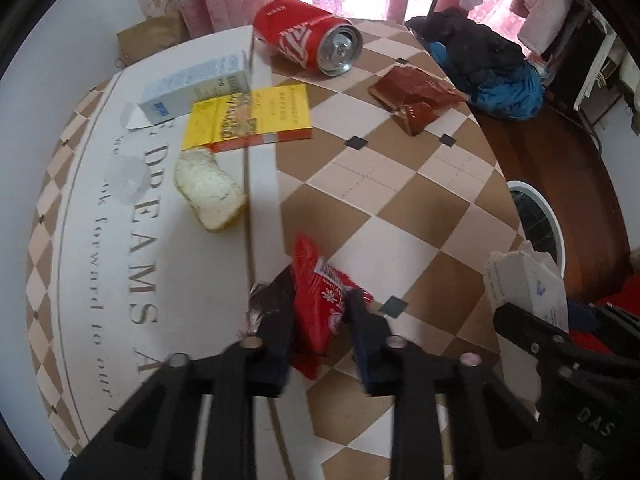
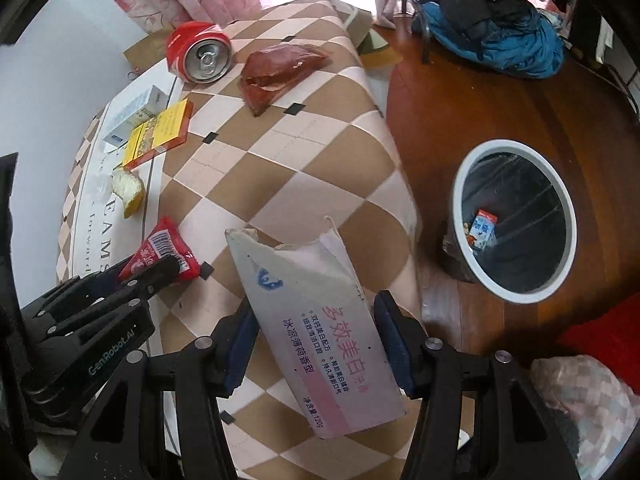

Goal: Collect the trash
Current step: 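Grasp the red wrapper with the left tool while the right tool grasps the white tissue box, then carry the red wrapper with the left tool while the right tool carries the tissue box to the bin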

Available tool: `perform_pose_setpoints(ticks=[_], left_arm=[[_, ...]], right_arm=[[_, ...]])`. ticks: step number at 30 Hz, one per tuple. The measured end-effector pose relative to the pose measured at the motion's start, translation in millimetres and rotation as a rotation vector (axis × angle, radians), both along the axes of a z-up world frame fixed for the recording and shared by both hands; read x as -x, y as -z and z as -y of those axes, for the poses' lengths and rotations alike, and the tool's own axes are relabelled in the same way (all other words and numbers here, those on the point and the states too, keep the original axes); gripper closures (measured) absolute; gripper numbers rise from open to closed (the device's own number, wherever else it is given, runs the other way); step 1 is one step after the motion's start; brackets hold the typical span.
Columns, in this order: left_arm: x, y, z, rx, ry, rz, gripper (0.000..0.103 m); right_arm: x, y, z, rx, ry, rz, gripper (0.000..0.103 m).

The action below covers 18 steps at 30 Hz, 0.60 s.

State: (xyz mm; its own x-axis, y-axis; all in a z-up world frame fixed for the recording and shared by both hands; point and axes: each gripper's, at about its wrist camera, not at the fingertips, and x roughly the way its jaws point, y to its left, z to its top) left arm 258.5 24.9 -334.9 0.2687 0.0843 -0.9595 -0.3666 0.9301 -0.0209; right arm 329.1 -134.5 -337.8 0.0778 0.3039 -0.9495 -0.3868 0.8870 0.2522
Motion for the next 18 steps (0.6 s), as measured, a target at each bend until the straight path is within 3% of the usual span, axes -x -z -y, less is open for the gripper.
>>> perform_pose_setpoints(ticks=[11, 14, 18], left_arm=[[21.8, 2.0, -19.2, -0.026, -0.048, 0.009, 0.091], [22.7, -1.0, -18.3, -0.038, -0.052, 0.012, 0.092], [24.6, -12.8, -14.8, -0.059, -0.048, 0.028, 0.092]], right_arm=[[6.0, 14.8, -27.1, 0.088, -0.097, 0.027, 0.037], [8.4, 13.4, -26.4, 0.106, -0.095, 0.054, 0.046], [8.1, 9.9, -16.4, 0.052, -0.068, 0.044, 0.047]])
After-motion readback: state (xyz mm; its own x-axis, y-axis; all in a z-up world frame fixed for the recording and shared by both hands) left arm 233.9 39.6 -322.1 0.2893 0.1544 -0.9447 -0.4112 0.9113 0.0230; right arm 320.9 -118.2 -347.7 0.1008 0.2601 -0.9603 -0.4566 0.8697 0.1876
